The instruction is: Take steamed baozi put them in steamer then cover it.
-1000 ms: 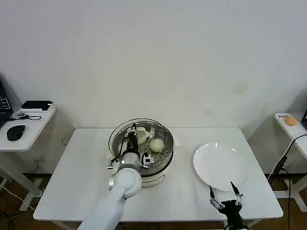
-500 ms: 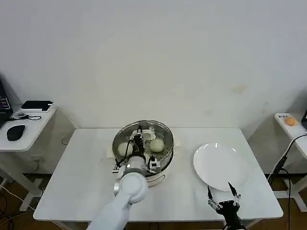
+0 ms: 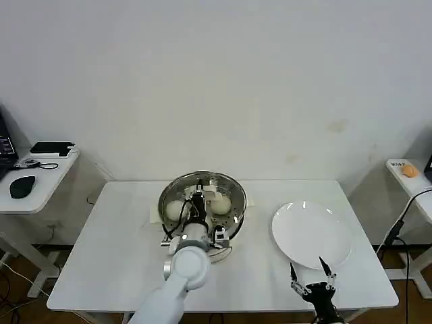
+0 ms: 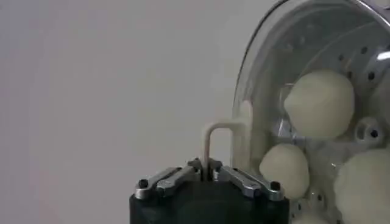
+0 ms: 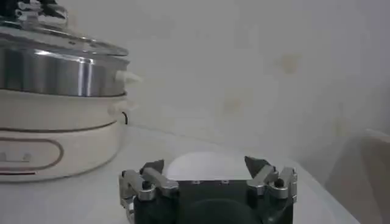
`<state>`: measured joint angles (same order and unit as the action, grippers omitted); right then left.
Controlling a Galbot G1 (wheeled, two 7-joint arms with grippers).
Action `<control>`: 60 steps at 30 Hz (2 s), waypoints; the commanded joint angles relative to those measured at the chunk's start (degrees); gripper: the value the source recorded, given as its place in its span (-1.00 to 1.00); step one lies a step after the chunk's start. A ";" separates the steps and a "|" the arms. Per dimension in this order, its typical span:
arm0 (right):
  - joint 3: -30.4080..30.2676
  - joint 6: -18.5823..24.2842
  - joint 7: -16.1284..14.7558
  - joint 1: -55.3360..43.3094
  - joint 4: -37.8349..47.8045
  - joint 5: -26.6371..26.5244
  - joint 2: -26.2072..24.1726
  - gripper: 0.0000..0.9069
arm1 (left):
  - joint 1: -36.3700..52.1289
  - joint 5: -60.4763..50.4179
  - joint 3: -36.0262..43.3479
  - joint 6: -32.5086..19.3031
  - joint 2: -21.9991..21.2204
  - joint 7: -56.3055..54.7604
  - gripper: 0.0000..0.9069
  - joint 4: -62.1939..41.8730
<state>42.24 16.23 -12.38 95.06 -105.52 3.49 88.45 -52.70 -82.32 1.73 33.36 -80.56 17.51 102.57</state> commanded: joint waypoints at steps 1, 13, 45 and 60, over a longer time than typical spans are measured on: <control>0.05 0.14 -0.01 0.09 0.11 0.02 -0.04 1.00 | 0.44 -1.03 0.03 -0.21 -0.39 0.06 -1.00 -1.40; -0.46 0.44 -0.03 0.25 0.37 0.18 0.06 1.00 | 0.74 -1.03 -0.68 -0.35 -0.35 0.02 -1.00 -1.95; -1.28 0.78 -0.11 0.52 0.44 0.63 0.11 1.00 | -2.86 0.78 -1.42 -1.21 1.17 -1.34 1.00 3.69; -1.52 0.85 0.04 0.68 1.28 0.25 -0.31 1.00 | -15.64 9.03 -2.76 -2.85 9.00 -6.19 1.00 21.76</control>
<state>40.83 17.19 -12.42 95.68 -104.42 4.05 88.41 -60.04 -79.39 0.70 31.92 -76.23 15.06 112.02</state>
